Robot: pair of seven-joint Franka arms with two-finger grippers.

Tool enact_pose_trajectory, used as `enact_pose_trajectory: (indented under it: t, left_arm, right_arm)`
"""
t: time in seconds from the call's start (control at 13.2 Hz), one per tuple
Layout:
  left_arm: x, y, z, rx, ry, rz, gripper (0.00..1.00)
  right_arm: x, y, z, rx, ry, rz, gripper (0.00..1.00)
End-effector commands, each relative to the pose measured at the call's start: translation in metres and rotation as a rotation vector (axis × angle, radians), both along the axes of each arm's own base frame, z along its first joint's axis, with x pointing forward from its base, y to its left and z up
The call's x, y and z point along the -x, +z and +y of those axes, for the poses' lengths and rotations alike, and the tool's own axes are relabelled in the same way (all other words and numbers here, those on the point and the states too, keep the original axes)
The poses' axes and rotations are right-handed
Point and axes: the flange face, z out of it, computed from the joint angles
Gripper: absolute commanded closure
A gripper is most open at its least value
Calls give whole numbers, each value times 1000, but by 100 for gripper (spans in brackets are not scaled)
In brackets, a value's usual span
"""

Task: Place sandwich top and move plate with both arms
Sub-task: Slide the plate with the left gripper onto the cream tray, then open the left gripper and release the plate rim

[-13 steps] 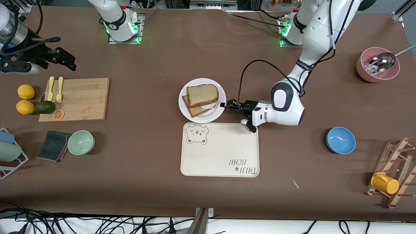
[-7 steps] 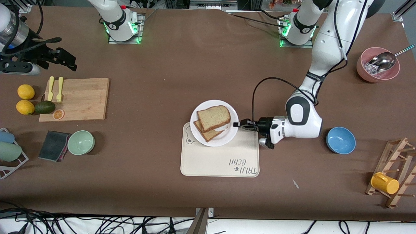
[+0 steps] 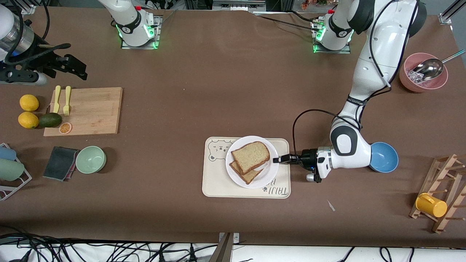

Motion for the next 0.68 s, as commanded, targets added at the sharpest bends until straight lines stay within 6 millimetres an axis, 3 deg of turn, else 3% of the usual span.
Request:
enact_pose_trajectory:
  t: [0.0,0.23,0.3,0.38,0.6]
  left_arm:
    - [-23,-4,-7,26,50,-31,100]
    - [-23,-9,-9,-1,80,-20,100]
    - [-24,-4,-8,-7,86,-6,87]
    - [-26,0,-2,-12,96,9,1]
    - [-29,17,6,-62,51,-17,0]
  right_arm:
    - [2,3,2,-14,8,1,0]
    - [2,3,2,-14,7,1,0]
    - [2,3,2,-14,8,0,0]
    - [1,3,2,-14,7,0,0]
    - [1,3,2,-14,7,0,0]
